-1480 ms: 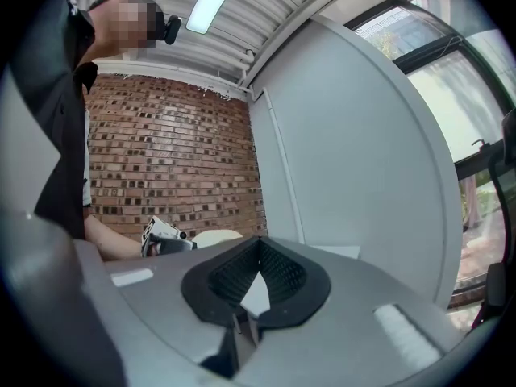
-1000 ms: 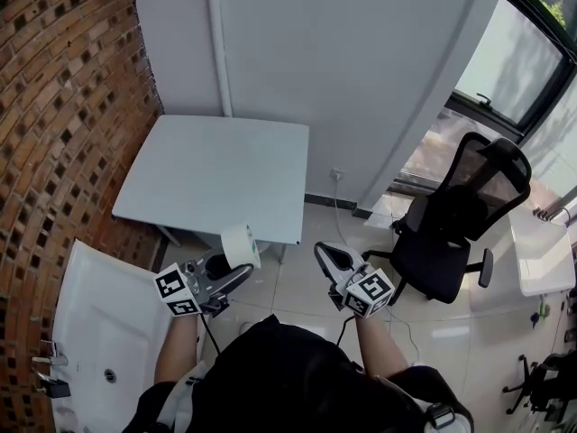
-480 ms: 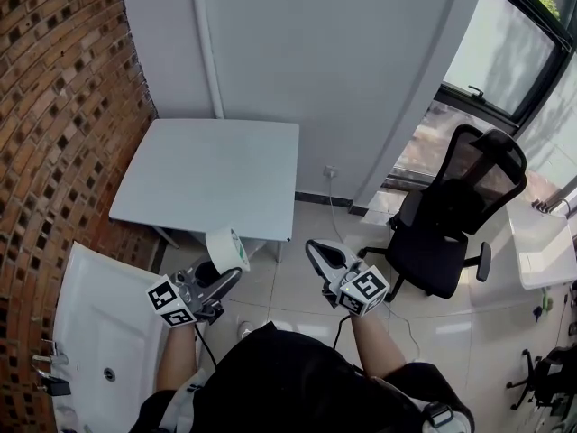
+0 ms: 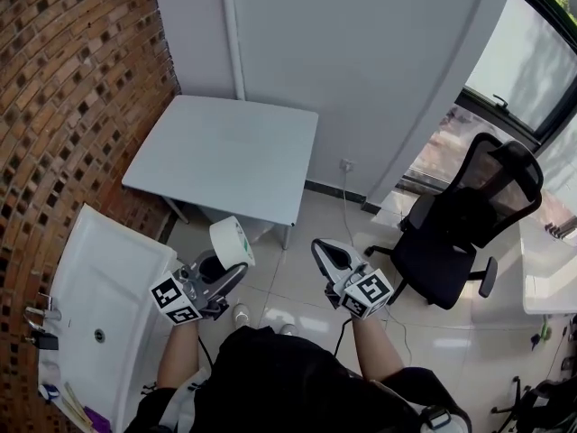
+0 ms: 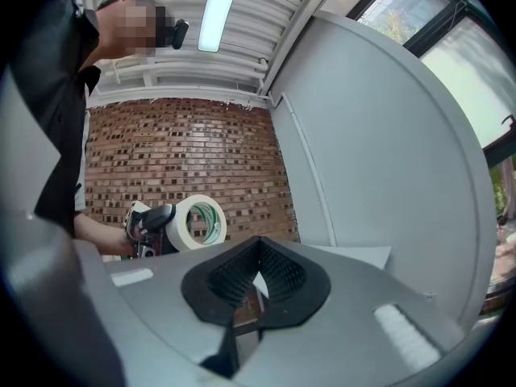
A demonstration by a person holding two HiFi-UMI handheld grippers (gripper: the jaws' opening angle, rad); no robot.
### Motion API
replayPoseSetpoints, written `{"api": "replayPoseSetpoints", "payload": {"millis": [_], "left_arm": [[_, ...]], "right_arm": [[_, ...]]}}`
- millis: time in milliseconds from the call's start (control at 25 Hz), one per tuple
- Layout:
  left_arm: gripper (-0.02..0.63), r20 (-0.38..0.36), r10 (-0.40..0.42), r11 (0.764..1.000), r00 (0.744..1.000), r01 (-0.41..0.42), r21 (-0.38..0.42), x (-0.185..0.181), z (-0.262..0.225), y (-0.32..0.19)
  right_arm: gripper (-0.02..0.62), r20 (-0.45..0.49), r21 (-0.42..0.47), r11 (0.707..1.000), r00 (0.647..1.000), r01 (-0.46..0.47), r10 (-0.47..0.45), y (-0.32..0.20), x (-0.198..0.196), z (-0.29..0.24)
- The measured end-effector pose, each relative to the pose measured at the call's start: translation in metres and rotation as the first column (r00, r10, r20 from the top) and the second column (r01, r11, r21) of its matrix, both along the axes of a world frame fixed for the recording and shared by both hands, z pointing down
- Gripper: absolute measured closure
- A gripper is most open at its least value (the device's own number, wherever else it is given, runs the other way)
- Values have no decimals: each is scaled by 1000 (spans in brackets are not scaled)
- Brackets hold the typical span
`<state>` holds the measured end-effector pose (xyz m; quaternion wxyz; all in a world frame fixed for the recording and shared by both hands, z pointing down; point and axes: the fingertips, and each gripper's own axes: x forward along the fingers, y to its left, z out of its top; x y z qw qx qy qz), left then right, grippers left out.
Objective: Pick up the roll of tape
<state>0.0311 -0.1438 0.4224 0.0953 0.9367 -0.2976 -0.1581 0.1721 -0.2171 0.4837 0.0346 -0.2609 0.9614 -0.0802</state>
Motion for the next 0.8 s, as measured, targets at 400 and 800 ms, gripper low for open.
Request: {"api": "replayPoseSetpoints", "payload": {"millis": [400,800], "left_arm": [[492,-42,-37,999,998,37,5,-34,-1,19],[492,-25,27,1000,999,-27,4,-67,1,26]], "right_arm": [[591,-12,41,999,999,30,-30,16,-26,-11],[592,0,68,998,1000,1,-1,23,-65,-17]]}}
